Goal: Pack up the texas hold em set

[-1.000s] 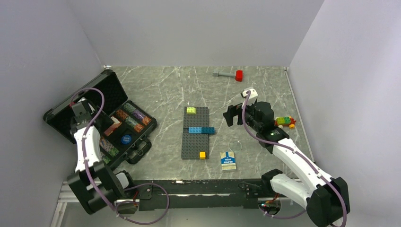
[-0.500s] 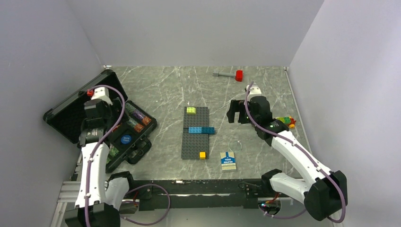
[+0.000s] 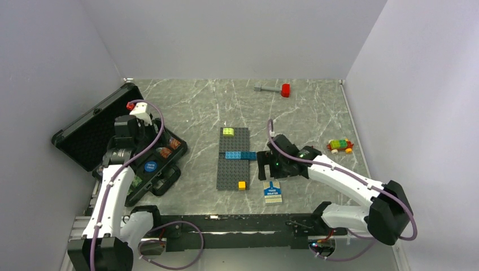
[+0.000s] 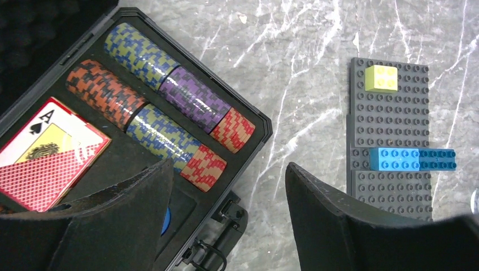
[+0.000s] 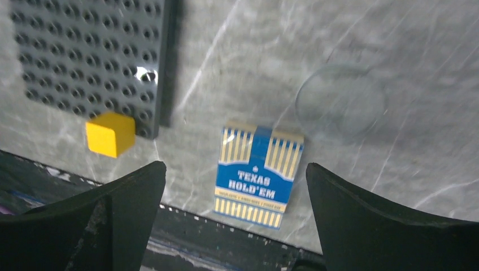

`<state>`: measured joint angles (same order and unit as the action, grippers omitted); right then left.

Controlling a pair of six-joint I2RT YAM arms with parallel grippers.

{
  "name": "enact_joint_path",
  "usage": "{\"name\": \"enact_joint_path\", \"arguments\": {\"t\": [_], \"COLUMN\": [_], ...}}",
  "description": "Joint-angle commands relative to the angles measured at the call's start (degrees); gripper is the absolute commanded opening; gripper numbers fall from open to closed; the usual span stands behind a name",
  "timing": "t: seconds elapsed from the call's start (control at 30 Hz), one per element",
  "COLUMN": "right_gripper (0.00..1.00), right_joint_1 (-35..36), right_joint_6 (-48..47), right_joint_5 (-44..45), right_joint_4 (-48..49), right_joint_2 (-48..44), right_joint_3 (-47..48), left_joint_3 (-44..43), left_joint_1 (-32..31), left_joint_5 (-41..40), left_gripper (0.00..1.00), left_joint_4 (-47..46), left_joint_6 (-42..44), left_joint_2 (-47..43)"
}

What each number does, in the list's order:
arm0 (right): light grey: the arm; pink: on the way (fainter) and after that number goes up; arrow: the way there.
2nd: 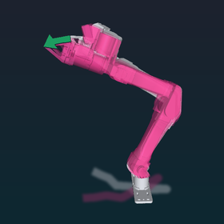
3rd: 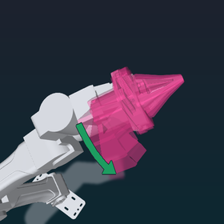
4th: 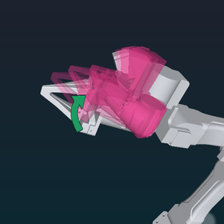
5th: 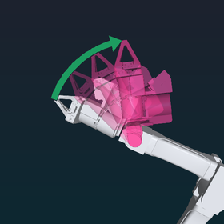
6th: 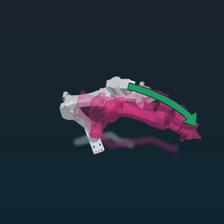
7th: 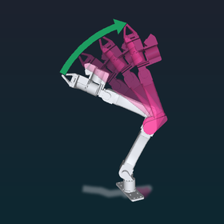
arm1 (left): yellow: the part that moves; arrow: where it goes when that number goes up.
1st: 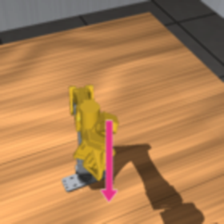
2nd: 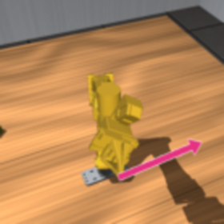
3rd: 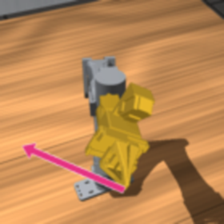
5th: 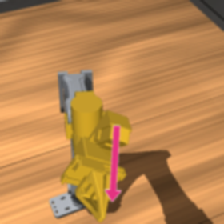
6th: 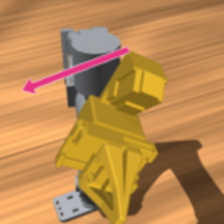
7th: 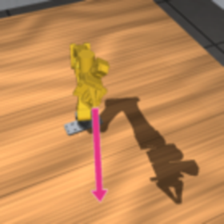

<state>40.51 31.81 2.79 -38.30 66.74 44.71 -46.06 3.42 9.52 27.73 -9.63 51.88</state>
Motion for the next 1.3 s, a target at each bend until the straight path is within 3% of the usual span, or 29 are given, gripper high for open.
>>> {"name": "enact_joint_path", "arguments": {"t": [0.0,0.4,1.0,1.27], "right_gripper": [0.99,0.96,0.81,0.43], "right_joint_1": [4.97,13.68,17.17,19.14], "right_joint_6": [8.93,14.55,15.23,13.90], "right_joint_5": [3.60,8.47,12.76,16.16], "right_joint_4": [-7.06,-4.82,-1.28,-0.78], "right_joint_2": [0.89,6.36,10.93,9.71], "right_joint_3": [-2.47,-4.23,-4.56,-3.71], "left_joint_3": [-0.34,-0.25,-0.50,-0.46], "left_joint_1": [-0.32,-0.39,-0.37,-1.84], "left_joint_5": [4.29,4.68,5.02,8.65], "left_gripper": [0.77,0.77,0.76,0.76], "left_joint_4": [-0.92,-0.74,-0.34,-1.31], "left_joint_6": [1.11,0.50,0.08,-0.21], "left_joint_2": [0.67,1.43,2.35,2.67]}}
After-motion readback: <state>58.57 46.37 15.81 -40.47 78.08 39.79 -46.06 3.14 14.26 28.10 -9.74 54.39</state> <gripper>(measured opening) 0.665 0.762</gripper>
